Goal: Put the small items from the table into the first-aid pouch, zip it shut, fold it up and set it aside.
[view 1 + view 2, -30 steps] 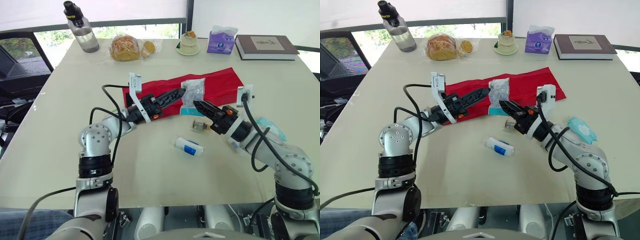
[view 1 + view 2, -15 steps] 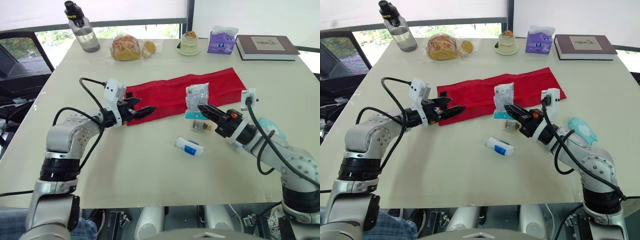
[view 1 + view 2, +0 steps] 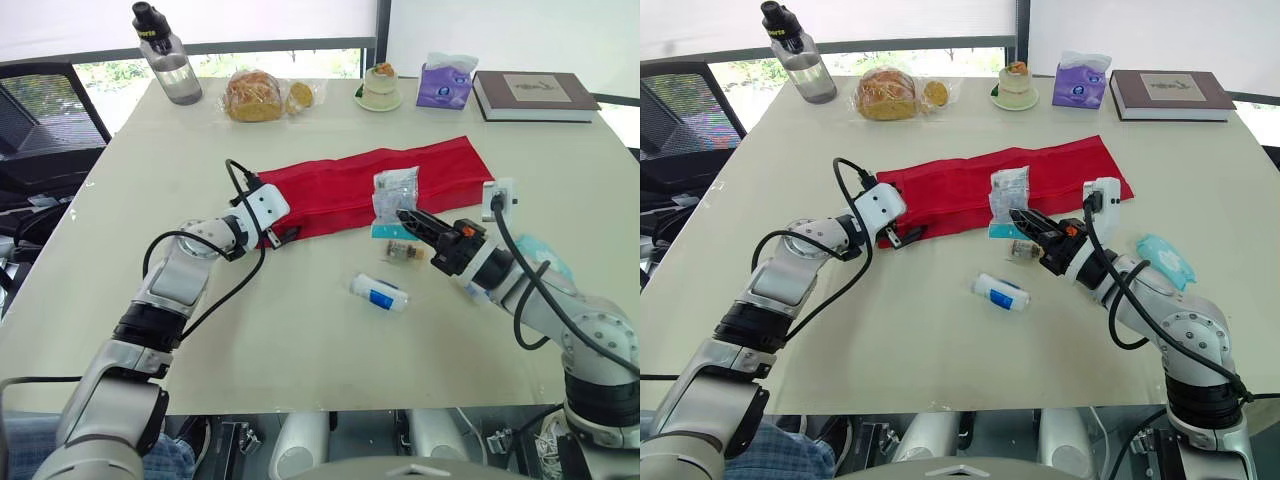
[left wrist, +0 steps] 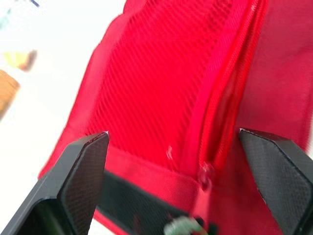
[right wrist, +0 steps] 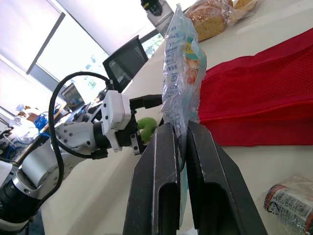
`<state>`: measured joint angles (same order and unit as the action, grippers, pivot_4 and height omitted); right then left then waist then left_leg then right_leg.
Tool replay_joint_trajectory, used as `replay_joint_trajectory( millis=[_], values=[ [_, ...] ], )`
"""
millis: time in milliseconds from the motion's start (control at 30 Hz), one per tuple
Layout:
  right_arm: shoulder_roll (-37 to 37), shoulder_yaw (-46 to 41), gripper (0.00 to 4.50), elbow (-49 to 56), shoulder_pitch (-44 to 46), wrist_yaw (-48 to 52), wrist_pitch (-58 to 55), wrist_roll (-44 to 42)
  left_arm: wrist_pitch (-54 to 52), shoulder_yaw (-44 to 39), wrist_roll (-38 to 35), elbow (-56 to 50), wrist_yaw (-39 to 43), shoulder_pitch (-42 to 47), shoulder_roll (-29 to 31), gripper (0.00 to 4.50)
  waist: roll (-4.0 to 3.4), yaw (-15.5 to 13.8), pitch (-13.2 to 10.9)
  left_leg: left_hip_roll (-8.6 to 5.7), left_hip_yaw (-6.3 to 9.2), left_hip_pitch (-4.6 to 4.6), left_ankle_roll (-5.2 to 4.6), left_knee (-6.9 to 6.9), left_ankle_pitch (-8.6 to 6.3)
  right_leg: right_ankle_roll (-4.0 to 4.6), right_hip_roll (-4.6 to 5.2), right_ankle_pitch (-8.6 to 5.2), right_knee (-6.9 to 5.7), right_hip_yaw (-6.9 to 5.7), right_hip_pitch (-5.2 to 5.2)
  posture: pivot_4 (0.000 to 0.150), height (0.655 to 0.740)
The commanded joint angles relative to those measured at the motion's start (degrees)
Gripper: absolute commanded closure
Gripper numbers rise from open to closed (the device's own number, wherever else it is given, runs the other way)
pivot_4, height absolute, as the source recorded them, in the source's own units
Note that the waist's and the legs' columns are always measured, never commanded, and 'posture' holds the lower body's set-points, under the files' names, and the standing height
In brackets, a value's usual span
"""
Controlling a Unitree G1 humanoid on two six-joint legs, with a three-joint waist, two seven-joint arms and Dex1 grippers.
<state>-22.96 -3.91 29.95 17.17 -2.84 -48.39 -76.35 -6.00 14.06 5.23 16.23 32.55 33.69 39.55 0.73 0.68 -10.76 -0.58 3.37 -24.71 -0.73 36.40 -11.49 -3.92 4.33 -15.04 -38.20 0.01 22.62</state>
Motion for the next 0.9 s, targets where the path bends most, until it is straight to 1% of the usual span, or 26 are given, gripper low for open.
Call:
replay_joint_trajectory(
  millis=[33,100,133,200,233,300,333,400,433,800,833,900],
  values=[
    [-0.44,-1.68,4.5,2.24,0.0,0.31,1.27,-0.33,3.85,0.05,5.25,3.24,-4.38,1.58,-0.68,0.01,0.0,0.03,0.0,0.0,0.0,0.0,0.0,0.01,0.0,0.0,0.0,0.0,-0.01,0.01,0.0,0.15,0.7332],
    [-0.57,-1.75,4.5,2.32,-0.1,0.3,1.3,-0.4,4.86,-0.52,6.36,4.49,-5.58,2.14,-1.5,0.58,0.01,0.04,0.0,0.0,0.0,0.0,0.0,0.07,0.0,-0.01,-0.02,0.0,-0.09,0.0,0.01,0.15,0.7332],
    [-0.64,-1.79,4.5,2.34,-0.21,0.39,1.32,-0.37,5.39,-0.66,6.79,4.99,-5.97,2.42,-1.88,0.67,0.0,0.12,0.0,0.0,-0.01,0.0,0.0,0.08,0.0,-0.01,-0.03,0.01,-0.11,0.01,0.01,0.15,0.7332],
    [-0.78,-1.83,4.5,2.33,-0.4,0.53,1.36,-0.32,6.41,-0.98,7.36,5.68,-6.53,2.82,-2.59,1.66,0.0,0.16,0.0,0.01,-0.01,0.01,0.0,0.08,0.0,-0.01,-0.05,0.0,-0.18,0.03,0.03,0.15,0.7332],
    [-0.84,-1.86,4.5,2.32,-0.49,0.63,1.35,-0.27,6.79,-1.11,7.64,5.94,-6.52,2.97,-2.91,2.02,0.0,0.15,0.0,0.02,-0.01,0.0,0.0,0.08,0.0,-0.01,-0.05,0.0,-0.2,0.03,0.05,0.15,0.7332],
    [-0.86,-1.91,4.5,2.21,-0.58,0.8,1.31,-0.15,7.52,-1.12,8.19,6.43,-6.08,3.19,-3.25,2.89,0.0,0.16,0.0,0.02,-0.02,-0.01,0.0,0.08,0.0,-0.01,-0.06,0.0,-0.22,0.03,0.07,0.15,0.7332],
    [-0.86,-1.91,4.5,2.13,-0.59,0.88,1.3,-0.07,7.86,-1.09,8.44,6.7,-5.88,3.26,-3.35,3.49,0.0,0.17,0.0,0.02,-0.02,-0.01,0.0,0.09,0.0,-0.01,-0.06,0.0,-0.24,0.03,0.09,0.15,0.7332],
    [-0.87,-1.9,4.5,2.02,-0.7,1.03,1.3,0.1,8.24,-1.24,8.55,6.93,-5.51,3.16,-3.66,4.32,0.0,0.16,0.0,0.02,-0.02,-0.02,0.0,0.09,0.0,-0.01,-0.06,0.0,-0.27,0.03,0.11,0.15,0.7332],
    [-0.84,-1.85,4.5,1.95,-0.79,1.11,1.31,0.27,8.49,-1.23,8.58,6.99,-5.25,3.06,-3.78,4.45,0.0,0.16,0.0,0.02,-0.02,-0.01,0.0,0.1,0.0,-0.01,-0.06,0.0,-0.29,0.03,0.11,0.15,0.7332],
    [0.35,-1.49,4.5,2.34,-2.4,0.91,1.61,1.04,13.15,-0.7,9.04,8.87,-3.62,4.56,-5.55,4.45,0.01,0.01,0.0,0.01,-0.02,-0.01,0.0,0.15,0.0,0.0,-0.06,0.0,-0.35,0.04,0.11,0.15,0.7332],
    [0.54,-1.52,4.5,2.32,-2.57,0.6,1.56,0.77,13.75,-0.59,9.01,9.07,-3.4,4.86,-5.93,4.45,0.01,-0.02,0.0,0.01,-0.03,-0.02,0.0,0.17,0.0,-0.01,-0.06,0.0,-0.36,0.04,0.11,0.15,0.7332],
    [1.56,-1.71,4.5,1.55,-3.42,-2.82,0.77,-3.82,14.82,-0.2,9.31,9.49,-3.12,5.4,-6.7,4.45,0.01,-0.04,0.01,0.01,-0.04,-0.03,0.0,0.18,0.0,-0.01,-0.06,0.0,-0.37,0.03,0.11,0.15,0.7332]
  ],
)
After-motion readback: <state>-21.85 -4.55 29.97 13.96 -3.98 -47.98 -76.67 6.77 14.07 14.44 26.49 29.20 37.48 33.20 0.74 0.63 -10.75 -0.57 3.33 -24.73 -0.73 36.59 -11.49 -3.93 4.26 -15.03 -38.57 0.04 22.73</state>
